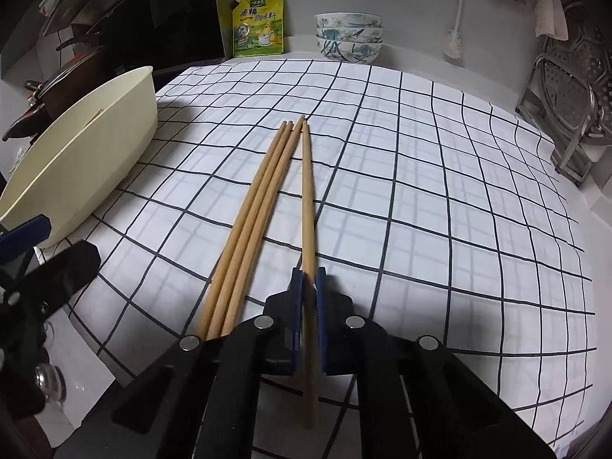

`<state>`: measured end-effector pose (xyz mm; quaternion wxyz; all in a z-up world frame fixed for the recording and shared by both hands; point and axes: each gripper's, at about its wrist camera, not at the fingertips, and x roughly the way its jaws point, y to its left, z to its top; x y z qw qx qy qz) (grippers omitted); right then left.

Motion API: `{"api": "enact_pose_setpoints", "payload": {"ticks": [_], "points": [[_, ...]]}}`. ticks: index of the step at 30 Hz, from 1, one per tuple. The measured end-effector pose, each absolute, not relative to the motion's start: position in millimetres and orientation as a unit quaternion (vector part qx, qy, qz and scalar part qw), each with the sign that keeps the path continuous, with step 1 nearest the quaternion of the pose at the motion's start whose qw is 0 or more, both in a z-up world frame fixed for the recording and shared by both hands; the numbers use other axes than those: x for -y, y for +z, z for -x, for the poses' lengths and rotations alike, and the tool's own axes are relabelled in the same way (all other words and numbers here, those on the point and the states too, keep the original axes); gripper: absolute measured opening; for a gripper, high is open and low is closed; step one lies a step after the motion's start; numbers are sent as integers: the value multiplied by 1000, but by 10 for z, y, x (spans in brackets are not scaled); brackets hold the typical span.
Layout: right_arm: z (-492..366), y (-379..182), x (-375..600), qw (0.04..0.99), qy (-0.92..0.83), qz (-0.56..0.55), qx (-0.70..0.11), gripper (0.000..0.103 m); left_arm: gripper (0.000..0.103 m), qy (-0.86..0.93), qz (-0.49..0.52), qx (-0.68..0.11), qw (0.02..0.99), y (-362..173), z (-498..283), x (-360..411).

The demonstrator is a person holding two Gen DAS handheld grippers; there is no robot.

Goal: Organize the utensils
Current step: 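Lower both open tools over the remaining chopstick bundle, then close the right tool on one chopstick while the left tool grasps another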

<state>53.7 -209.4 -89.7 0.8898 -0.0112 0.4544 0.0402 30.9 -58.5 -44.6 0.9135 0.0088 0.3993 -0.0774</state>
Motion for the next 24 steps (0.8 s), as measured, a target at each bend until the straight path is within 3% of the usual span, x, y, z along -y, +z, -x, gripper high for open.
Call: {"api": "enact_pose_setpoints", "payload": {"ticks": [19,24], "points": [[-321,-881,2591,888,8,-43,-457,7,88,-87,-22,-426,900,-785,-607,962],[-315,-858,2613,892,8,-45,-450,20,89,-84,-22,-434,897,-859,-661,973]]}}
